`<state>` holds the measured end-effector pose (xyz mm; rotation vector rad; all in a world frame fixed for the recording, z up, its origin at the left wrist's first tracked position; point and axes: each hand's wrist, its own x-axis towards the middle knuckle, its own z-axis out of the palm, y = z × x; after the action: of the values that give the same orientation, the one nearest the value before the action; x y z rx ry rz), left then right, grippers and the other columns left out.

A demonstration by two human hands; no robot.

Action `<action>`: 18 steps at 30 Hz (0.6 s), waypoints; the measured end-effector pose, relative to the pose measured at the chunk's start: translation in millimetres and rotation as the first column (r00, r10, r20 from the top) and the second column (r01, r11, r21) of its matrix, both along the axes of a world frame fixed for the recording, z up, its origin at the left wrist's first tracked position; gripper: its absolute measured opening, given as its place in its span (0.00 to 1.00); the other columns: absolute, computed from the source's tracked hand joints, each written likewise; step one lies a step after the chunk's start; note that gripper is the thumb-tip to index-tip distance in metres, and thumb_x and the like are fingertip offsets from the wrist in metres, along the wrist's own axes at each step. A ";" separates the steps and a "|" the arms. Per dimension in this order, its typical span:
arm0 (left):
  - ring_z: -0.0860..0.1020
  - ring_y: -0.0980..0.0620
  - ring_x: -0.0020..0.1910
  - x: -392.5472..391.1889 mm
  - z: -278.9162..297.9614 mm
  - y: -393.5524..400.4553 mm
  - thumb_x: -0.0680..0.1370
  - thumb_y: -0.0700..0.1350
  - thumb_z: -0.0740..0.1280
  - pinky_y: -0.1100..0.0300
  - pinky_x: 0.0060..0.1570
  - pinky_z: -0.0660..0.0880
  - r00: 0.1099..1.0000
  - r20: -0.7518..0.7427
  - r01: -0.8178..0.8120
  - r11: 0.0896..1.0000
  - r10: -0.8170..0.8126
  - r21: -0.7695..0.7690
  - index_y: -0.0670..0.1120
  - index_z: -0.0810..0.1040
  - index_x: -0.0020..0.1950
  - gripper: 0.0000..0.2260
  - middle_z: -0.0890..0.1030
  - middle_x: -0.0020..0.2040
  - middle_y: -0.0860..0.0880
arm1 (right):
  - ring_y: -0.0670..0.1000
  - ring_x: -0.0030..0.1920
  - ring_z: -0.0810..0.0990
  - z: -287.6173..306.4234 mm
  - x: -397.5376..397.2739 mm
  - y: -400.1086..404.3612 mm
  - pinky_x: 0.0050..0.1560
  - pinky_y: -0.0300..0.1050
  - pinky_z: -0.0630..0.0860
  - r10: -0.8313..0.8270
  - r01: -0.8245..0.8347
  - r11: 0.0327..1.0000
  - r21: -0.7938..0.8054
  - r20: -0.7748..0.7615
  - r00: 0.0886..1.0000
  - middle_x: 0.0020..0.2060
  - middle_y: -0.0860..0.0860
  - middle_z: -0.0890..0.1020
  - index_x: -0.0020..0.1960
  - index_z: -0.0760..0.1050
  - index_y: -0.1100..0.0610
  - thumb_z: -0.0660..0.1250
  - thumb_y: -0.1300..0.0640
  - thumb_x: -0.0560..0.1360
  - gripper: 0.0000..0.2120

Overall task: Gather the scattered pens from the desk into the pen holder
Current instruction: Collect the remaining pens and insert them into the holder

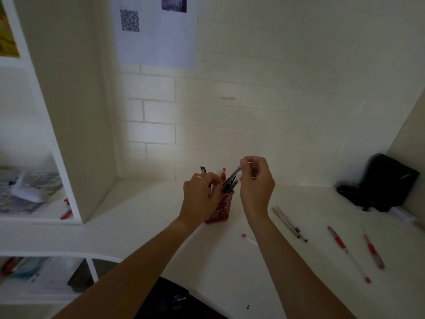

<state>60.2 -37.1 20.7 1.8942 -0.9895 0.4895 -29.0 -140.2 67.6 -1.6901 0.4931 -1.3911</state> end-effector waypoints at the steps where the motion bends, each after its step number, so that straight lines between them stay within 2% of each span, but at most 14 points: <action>1: 0.77 0.51 0.46 -1.2 0.5 -0.2 0.78 0.47 0.66 0.47 0.47 0.76 1.000 0.018 -0.016 1.000 0.015 0.012 0.50 0.81 0.46 0.05 0.81 0.43 0.54 | 0.46 0.41 0.82 0.5 0.8 0.7 0.43 0.39 0.79 0.000 -0.002 0.997 -0.077 -0.027 1.000 0.41 0.46 0.83 0.49 0.80 0.53 0.68 0.56 0.80 0.03; 4: 0.75 0.49 0.47 -4.2 -2.2 -1.3 0.78 0.48 0.64 0.51 0.46 0.74 0.996 0.076 -0.058 0.997 0.053 0.055 0.46 0.80 0.45 0.08 0.80 0.44 0.50 | 0.45 0.40 0.79 -1.5 4.1 2.8 0.42 0.37 0.76 -0.038 -0.002 0.968 -0.251 -0.153 0.987 0.42 0.46 0.81 0.47 0.80 0.54 0.69 0.57 0.78 0.02; 8: 0.72 0.50 0.49 -6.7 -11.7 -2.1 0.78 0.46 0.66 0.54 0.47 0.73 0.995 0.083 -0.055 0.998 0.052 0.037 0.46 0.79 0.48 0.05 0.79 0.47 0.48 | 0.44 0.40 0.78 -9.7 4.6 1.0 0.39 0.33 0.72 -0.114 0.012 0.941 -0.339 -0.282 0.953 0.44 0.47 0.77 0.45 0.80 0.52 0.70 0.54 0.78 0.03; 12: 0.71 0.51 0.52 -5.2 -18.8 -3.5 0.79 0.49 0.62 0.53 0.49 0.73 0.998 0.027 -0.048 0.999 0.048 0.010 0.48 0.78 0.51 0.07 0.77 0.50 0.50 | 0.43 0.41 0.76 -17.9 1.1 -2.9 0.39 0.37 0.75 -0.152 -0.013 0.917 -0.398 -0.380 0.913 0.47 0.46 0.74 0.46 0.82 0.51 0.70 0.50 0.77 0.06; 15: 0.71 0.50 0.54 -10.7 -17.0 -2.3 0.79 0.53 0.55 0.51 0.50 0.74 0.998 0.042 -0.056 0.998 0.055 0.041 0.47 0.78 0.52 0.15 0.77 0.52 0.49 | 0.44 0.43 0.76 -20.4 -0.9 -5.9 0.40 0.39 0.77 -0.146 -0.037 0.910 -0.413 -0.402 0.904 0.47 0.46 0.73 0.49 0.84 0.51 0.68 0.49 0.78 0.08; 18: 0.71 0.49 0.55 -13.8 -19.4 -1.6 0.80 0.57 0.59 0.54 0.52 0.72 0.996 0.075 -0.059 0.994 0.052 0.089 0.48 0.78 0.55 0.15 0.77 0.55 0.50 | 0.44 0.44 0.77 -19.4 -7.4 -11.5 0.42 0.37 0.78 -0.062 -0.075 0.918 -0.389 -0.329 0.942 0.49 0.47 0.75 0.56 0.83 0.51 0.65 0.51 0.81 0.10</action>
<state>46.4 -38.7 1.3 2.0022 -1.0236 0.5570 -36.4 -151.7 48.2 -2.2818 0.4069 -1.2579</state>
